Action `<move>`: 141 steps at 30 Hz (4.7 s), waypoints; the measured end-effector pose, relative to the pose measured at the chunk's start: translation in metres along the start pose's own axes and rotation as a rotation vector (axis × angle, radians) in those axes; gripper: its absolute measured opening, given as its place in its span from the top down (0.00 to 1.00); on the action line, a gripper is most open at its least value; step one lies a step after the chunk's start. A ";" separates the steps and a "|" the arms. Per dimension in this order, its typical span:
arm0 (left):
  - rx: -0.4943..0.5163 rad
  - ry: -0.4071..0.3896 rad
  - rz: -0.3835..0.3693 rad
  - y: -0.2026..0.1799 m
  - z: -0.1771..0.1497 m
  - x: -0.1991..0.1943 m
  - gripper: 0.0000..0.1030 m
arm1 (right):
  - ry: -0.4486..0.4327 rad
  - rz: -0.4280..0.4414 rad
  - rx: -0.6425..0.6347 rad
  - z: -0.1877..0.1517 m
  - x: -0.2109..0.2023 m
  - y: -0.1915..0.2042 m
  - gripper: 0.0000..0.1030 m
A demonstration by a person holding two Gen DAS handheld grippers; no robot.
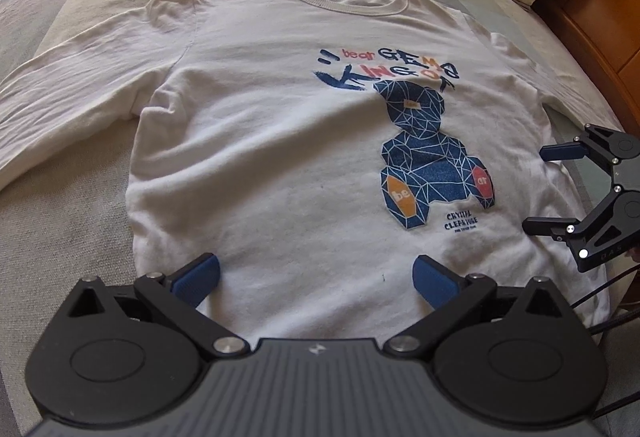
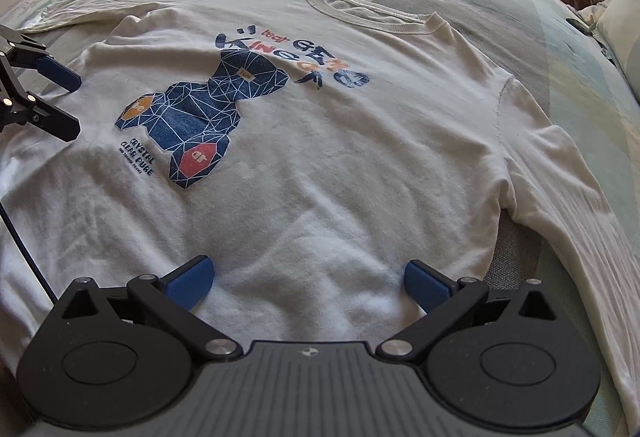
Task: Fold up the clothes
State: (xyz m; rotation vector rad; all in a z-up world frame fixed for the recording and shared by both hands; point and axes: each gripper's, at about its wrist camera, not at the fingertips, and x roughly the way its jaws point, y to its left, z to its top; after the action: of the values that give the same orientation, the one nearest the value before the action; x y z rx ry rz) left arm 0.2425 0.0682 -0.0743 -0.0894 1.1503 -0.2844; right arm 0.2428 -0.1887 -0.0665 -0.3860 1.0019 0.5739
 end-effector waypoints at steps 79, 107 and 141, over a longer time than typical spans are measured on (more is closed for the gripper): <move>0.263 -0.466 -0.098 -0.050 -0.111 -0.057 0.01 | -0.233 -0.267 -0.309 -0.100 -0.054 0.240 0.00; 0.577 -0.364 0.145 -0.109 -0.156 -0.050 0.01 | -0.428 -0.343 -0.316 -0.115 -0.093 0.221 0.00; 0.786 -0.262 0.101 -0.120 -0.212 -0.056 0.97 | -0.327 -0.225 -0.437 -0.120 -0.082 0.238 0.93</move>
State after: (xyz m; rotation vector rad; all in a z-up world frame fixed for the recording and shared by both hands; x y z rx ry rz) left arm 0.0070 -0.0158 -0.0857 0.6055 0.7187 -0.5969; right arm -0.0173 -0.0892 -0.0646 -0.7556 0.5052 0.6268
